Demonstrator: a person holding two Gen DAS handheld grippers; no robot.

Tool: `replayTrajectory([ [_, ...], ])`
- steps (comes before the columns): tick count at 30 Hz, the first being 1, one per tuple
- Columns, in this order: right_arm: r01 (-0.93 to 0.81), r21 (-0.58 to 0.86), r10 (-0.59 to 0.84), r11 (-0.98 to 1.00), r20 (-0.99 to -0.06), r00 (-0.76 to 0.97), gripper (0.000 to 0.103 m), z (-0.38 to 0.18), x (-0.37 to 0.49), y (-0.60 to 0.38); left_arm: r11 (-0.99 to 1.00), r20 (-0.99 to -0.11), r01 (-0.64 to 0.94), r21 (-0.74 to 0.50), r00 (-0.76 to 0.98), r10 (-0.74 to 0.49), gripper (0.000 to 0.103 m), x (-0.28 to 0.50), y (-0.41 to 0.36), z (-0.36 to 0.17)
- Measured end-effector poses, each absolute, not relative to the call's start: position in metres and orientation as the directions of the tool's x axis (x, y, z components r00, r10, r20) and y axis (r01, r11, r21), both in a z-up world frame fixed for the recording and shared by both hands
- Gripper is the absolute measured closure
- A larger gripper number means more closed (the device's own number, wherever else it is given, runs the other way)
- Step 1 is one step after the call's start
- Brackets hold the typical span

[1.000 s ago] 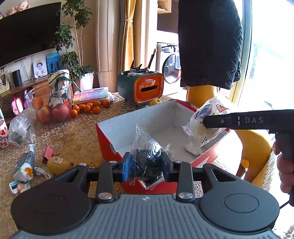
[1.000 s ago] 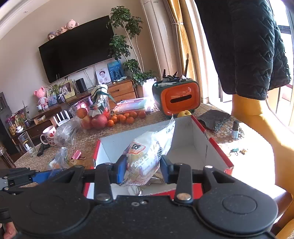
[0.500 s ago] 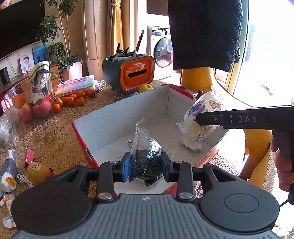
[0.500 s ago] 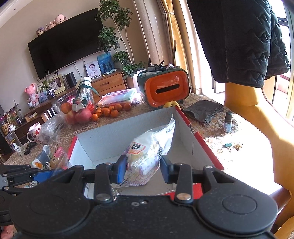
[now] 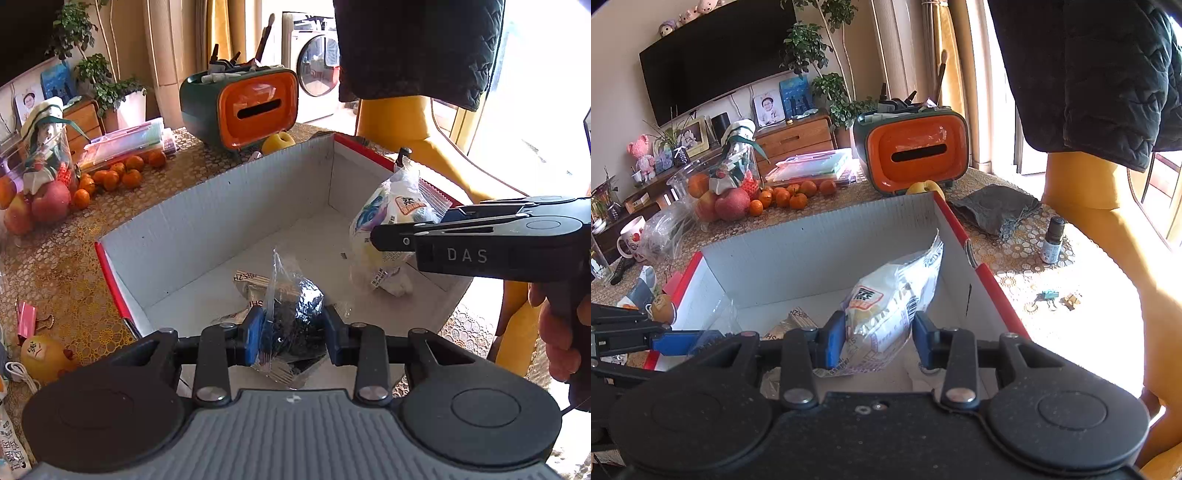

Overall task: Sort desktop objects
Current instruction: 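Carry the dark bag and bun package with both tools over the red box, then open both grippers to release the dark bag and bun package into the box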

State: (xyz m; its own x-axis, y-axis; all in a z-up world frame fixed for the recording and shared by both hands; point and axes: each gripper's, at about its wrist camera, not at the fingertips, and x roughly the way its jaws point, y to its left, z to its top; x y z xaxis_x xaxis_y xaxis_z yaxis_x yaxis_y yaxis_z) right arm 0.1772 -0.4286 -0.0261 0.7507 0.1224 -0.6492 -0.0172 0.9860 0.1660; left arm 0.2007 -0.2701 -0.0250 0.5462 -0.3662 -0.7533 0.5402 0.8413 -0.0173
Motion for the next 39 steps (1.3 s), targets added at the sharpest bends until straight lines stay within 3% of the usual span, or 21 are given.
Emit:
replayTrajectory([
  [28, -0.067, 0.150, 0.158, 0.986, -0.764, 0.626, 0.065, -0.064, 0.210, -0.418, 0.848, -0.871, 0.528, -0.041, 0.396, -0.289, 0.069, 0.235, -0.283, -0.063],
  [37, -0.051, 0.150, 0.149, 0.987, -0.765, 0.626, 0.058, -0.062, 0.206, -0.418, 0.856, -0.881, 0.513, -0.058, 0.378, -0.286, 0.068, 0.234, -0.279, -0.064],
  [39, -0.051, 0.143, 0.143, 0.988, -0.764, 0.629, 0.047, -0.060, 0.203, -0.417, 0.859, -0.875, 0.510, -0.048, 0.393, -0.282, 0.067, 0.233, -0.279, -0.062],
])
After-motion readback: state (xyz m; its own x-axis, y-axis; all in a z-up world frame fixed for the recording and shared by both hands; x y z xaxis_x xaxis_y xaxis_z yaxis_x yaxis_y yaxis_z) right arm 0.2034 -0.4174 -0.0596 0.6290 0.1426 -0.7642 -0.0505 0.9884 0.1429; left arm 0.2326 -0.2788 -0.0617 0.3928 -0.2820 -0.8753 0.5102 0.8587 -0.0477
